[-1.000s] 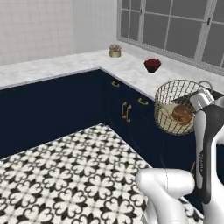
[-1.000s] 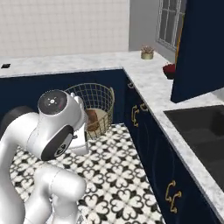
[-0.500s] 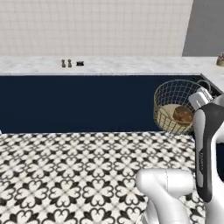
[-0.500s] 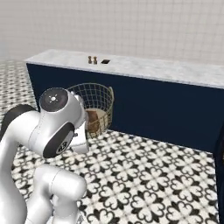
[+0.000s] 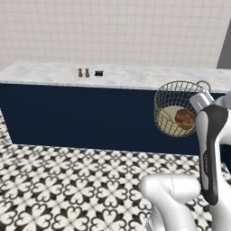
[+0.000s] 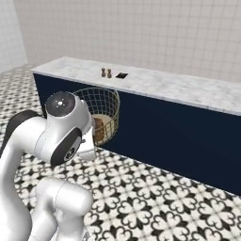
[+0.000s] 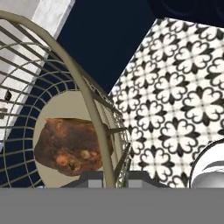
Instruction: Open the cabinet, pick up the bread from the cabinet and place it in the basket. Then move the basket to the dining counter.
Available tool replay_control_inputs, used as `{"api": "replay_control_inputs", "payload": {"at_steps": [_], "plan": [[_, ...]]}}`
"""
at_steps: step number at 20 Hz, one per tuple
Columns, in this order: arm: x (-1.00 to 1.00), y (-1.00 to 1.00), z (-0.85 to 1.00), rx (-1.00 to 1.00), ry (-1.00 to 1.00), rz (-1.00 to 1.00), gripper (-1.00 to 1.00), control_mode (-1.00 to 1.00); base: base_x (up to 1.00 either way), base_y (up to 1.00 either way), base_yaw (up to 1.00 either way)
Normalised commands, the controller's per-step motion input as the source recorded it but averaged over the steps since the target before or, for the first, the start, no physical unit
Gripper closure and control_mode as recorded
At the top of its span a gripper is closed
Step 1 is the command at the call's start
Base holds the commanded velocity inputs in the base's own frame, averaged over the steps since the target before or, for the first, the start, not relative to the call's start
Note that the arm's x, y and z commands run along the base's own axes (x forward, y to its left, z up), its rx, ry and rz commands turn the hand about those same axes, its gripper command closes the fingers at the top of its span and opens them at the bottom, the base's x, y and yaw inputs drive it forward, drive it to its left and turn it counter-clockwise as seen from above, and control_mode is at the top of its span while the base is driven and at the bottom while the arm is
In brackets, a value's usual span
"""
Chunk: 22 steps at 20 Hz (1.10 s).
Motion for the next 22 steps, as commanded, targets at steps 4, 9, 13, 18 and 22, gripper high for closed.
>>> {"api": "replay_control_inputs", "payload": {"at_steps": [4,9,13,18,22], "plan": [[0.00,0.00,0.00,0.00,0.00,0.00,1.00,1.00,1.00,-0.06,-0.01],[0.00,0.00,0.00,0.00,0.00,0.00,1.00,1.00,1.00,-0.41,0.04],[0.00,0.00,0.00,0.00,0.00,0.00,1.00,1.00,1.00,-0.21,0.00],[0.00,0.00,0.00,0.00,0.00,0.00,1.00,1.00,1.00,-0.20,0.00],[0.00,0.00,0.00,0.00,0.00,0.00,1.00,1.00,0.94,-0.22,0.00]]}}
